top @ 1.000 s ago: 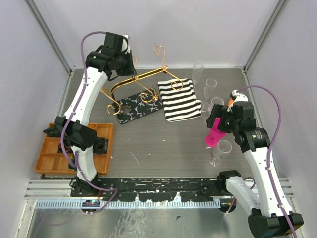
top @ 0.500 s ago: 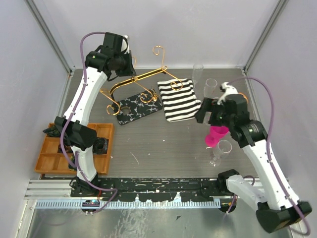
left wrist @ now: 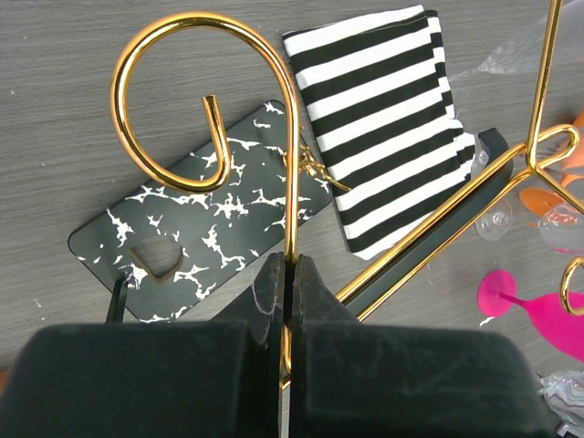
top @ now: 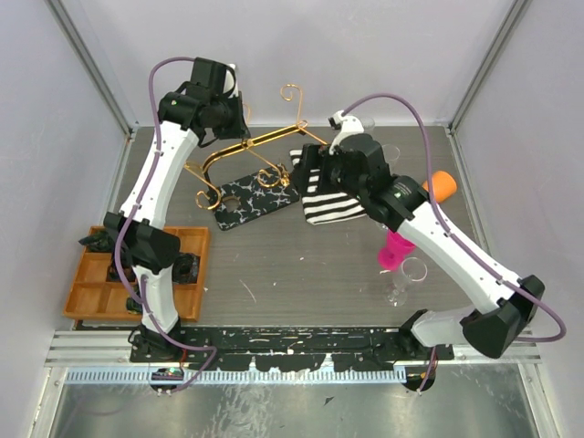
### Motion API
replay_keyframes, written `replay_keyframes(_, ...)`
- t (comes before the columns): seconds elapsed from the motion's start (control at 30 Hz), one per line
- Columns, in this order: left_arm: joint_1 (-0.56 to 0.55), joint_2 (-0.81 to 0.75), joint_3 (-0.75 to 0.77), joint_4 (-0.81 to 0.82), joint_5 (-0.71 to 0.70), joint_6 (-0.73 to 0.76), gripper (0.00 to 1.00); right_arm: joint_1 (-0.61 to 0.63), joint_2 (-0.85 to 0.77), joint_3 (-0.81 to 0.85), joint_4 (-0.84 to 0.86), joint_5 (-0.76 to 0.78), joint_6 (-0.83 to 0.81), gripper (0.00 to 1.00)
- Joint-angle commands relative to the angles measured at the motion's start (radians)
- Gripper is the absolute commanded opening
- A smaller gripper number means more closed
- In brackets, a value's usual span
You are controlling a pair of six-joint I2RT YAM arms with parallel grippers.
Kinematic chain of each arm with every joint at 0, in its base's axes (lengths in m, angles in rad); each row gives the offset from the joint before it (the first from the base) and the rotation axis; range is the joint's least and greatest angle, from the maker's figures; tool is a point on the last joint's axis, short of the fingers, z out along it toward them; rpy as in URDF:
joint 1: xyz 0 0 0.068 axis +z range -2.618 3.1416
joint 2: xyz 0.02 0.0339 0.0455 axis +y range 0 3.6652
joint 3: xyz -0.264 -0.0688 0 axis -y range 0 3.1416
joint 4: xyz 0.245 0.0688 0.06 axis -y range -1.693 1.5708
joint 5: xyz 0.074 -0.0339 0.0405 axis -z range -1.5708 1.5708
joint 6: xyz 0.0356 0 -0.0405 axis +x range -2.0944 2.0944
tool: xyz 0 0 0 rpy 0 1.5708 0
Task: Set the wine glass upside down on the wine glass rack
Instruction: Move the wine rack to the center of the board.
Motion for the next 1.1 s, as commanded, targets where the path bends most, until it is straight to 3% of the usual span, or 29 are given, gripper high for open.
replay_keyframes(0.0, -0.006, 0.037, 0.004, -0.156, 0.022, 0.001, 0.00, -0.001, 0.050, 0.066, 0.178, -0.069, 0.084, 0.96)
replay_keyframes(0.5, -0.006, 0.051, -0.005, -0.149, 0.037, -0.007, 0.00, 0.033, 0.160, -0.097, 0.471, -0.084, 0.455, 1.00)
replay_keyframes(0.8, -0.006, 0.043, -0.023, -0.147, 0.039, -0.005, 0.00, 0.074, 0.216, -0.123, 0.658, -0.153, 0.518, 0.96)
replay_keyframes(1.07, -0.006, 0.024, -0.029, -0.150, 0.043, -0.003, 0.00, 0.093, 0.141, -0.193, 0.754, -0.117, 0.517, 0.95)
